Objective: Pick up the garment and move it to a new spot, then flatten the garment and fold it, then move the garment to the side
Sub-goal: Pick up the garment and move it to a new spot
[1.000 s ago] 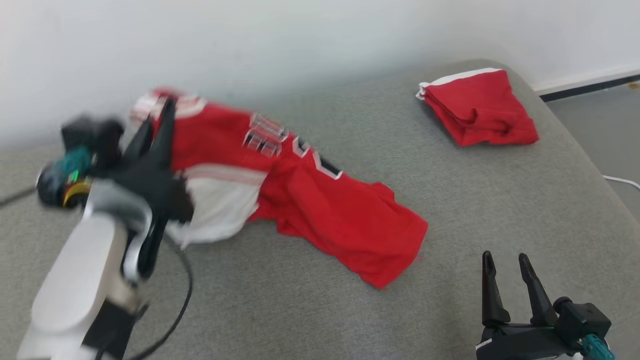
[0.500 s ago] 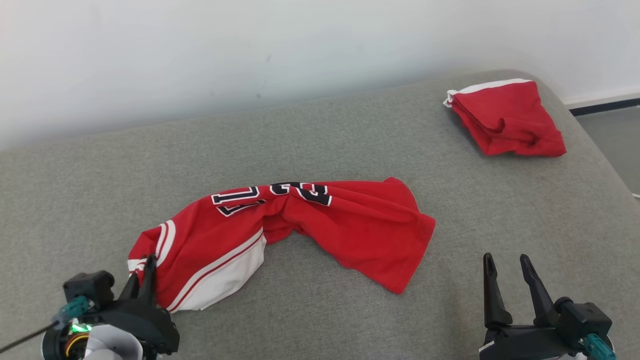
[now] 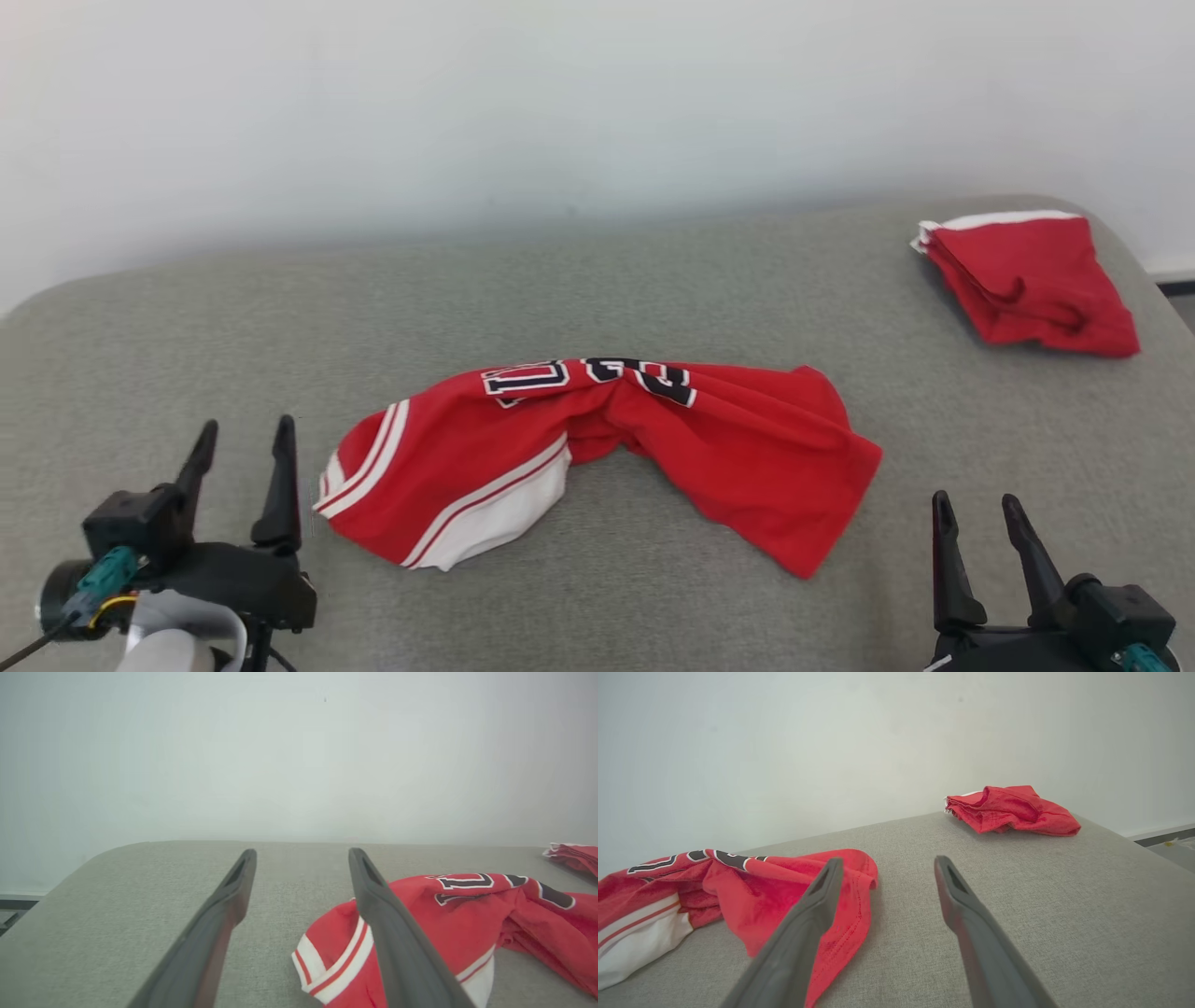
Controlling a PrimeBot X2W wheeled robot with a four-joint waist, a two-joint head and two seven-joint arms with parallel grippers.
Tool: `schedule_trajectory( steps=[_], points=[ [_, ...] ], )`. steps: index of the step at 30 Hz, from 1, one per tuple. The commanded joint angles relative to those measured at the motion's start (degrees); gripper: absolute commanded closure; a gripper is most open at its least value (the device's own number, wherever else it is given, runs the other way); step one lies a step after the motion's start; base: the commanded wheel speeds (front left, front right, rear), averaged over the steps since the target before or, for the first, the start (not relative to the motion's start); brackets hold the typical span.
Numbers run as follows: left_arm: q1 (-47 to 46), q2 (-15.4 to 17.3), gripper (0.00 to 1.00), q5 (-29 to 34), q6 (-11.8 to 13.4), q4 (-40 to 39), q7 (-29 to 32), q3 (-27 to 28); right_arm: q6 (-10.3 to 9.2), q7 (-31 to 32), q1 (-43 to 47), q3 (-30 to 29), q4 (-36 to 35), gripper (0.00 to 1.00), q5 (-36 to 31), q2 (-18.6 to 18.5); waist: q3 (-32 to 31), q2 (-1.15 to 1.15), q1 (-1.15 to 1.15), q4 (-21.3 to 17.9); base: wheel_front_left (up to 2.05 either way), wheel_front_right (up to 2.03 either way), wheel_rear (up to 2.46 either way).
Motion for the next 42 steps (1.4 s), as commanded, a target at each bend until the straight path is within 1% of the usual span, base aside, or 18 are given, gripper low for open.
schedule_trajectory(
  steps=[1,5,8,12,16,19,25,28,33,42],
  points=[
    [1.43,0.72,0.0,1.01,0.5,-1.69,-0.45,0.42,-0.13,0.03,0.48,0.02,-0.48,0.0,0.25,-0.11,-2.12,0.0,0.01,2.97,0.0,0.0,0.0],
    [3.84,2.54,0.0,3.69,1.74,-7.61,-0.82,1.68,-0.13,0.34,0.94,-0.1,-1.45,0.0,0.19,-0.14,-2.8,0.0,0.01,4.63,0.0,0.0,0.0],
    [6.32,3.1,0.0,6.14,2.76,-12.42,-0.86,3.18,-0.13,0.6,1.25,-0.1,-2.18,0.0,-0.15,0.08,-3.12,0.0,0.01,5.34,0.0,0.0,0.0],
    [10.54,2.72,0.0,8.81,3.63,-18.01,-0.85,5.32,-0.13,0.92,1.87,-0.22,-3.0,0.0,-0.33,0.27,-3.42,0.0,0.01,5.77,0.0,0.0,0.0],
    [13.73,2.03,0.0,10.35,3.45,-20.83,-0.86,6.59,-0.13,1.05,2.32,-0.39,-3.59,0.0,-0.35,0.38,-3.66,0.0,0.01,6.06,0.0,0.0,0.0],
    [16.34,0.95,0.0,11.77,2.99,-22.85,-0.87,8.19,-0.13,1.23,2.73,-0.41,-4.13,0.0,-0.36,0.44,-3.8,0.0,0.01,6.25,0.0,0.0,0.0],
    [20.54,-1.36,0.0,14.14,2.31,-24.15,-0.87,10.74,-0.13,1.29,3.49,-0.53,-4.63,0.0,-0.37,0.74,-3.95,0.0,0.01,6.59,0.0,0.0,0.0],
    [21.78,-2.08,0.0,15.7,1.61,-24.38,-0.87,11.36,-0.13,1.07,3.83,-0.36,-4.36,0.0,-0.11,1.03,-3.97,0.0,0.01,6.7,0.0,0.0,0.0],
    [23.25,-3.62,0.0,16.97,-0.34,-24.14,-0.88,11.99,-0.13,0.79,4.27,-0.1,-3.89,0.0,0.13,1.43,-3.93,0.0,0.01,6.9,0.0,0.0,0.0],
    [24.55,-6.78,0.0,18.86,-2.46,-23.55,-0.88,13.54,-0.13,0.72,4.39,0.66,-3.02,0.0,0.23,1.71,-3.72,0.0,0.01,6.32,0.0,0.0,0.0]
  ],
)
